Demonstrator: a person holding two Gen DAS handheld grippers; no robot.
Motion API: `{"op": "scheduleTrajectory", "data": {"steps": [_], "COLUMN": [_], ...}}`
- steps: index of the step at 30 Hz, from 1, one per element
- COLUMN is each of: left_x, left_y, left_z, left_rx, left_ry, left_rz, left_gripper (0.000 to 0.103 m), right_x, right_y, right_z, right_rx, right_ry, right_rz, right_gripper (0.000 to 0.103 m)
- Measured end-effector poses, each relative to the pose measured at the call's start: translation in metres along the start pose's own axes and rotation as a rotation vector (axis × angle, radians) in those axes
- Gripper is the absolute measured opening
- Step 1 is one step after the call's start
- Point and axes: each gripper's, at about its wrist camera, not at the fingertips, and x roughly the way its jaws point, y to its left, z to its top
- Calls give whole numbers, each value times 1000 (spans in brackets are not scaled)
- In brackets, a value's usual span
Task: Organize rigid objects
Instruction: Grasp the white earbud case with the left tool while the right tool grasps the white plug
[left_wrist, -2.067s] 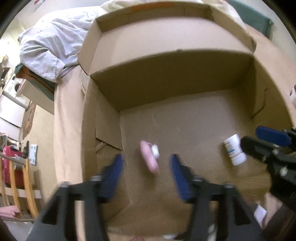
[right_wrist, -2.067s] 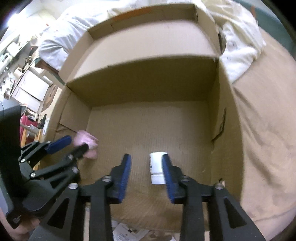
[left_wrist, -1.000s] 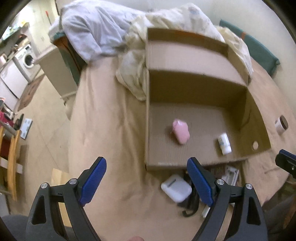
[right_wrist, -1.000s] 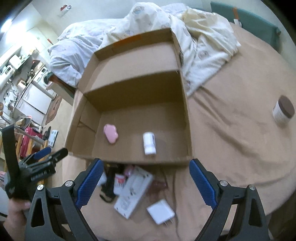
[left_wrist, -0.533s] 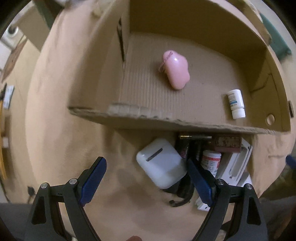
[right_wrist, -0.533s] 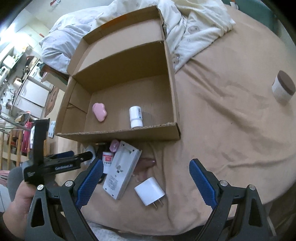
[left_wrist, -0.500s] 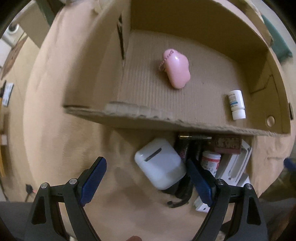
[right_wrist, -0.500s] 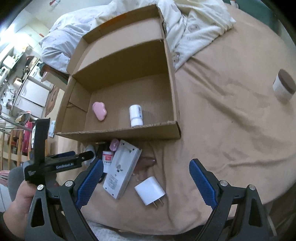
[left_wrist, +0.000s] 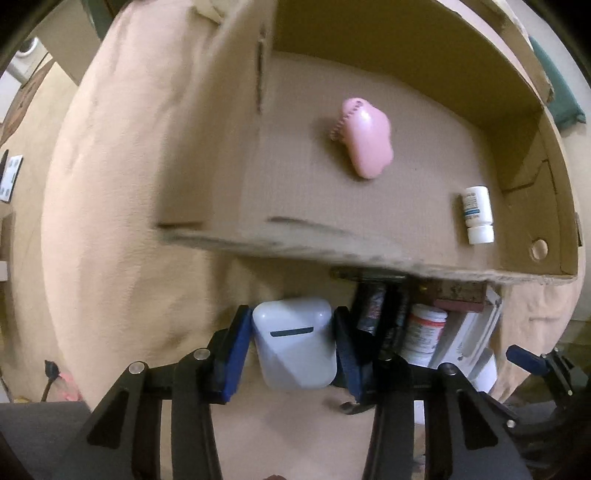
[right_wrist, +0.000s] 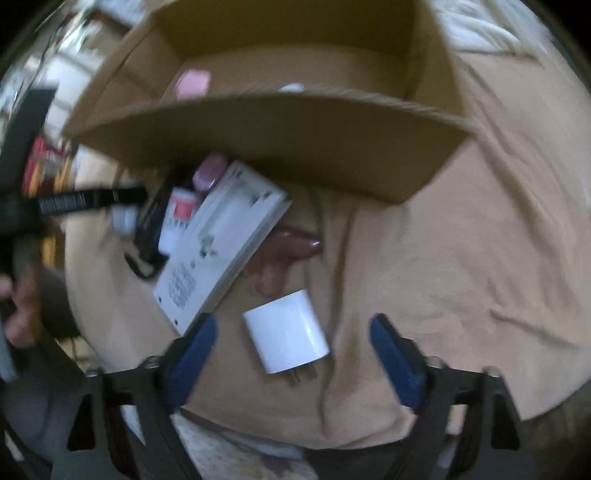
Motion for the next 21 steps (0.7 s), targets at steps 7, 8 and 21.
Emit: {"op": "scheduleTrajectory", "data": {"steps": [7,8,21], "left_x": [13,16,24], "left_y": [-8,-8,-28], "left_z": [-6,-5,-6], "left_rx": [36,44,100], "left_ry": [15,15,6], "left_rz": [58,71,138], "left_gripper": [41,42,41], "right_x": [27,29,12], "right_y": [23,24,25], "right_z": [-2,-3,-4], "right_rx": [-128,-137,-148], "right_ry": [67,67,10], "right_rz": [-141,-153,-151], "right_gripper": [62,62,44]}}
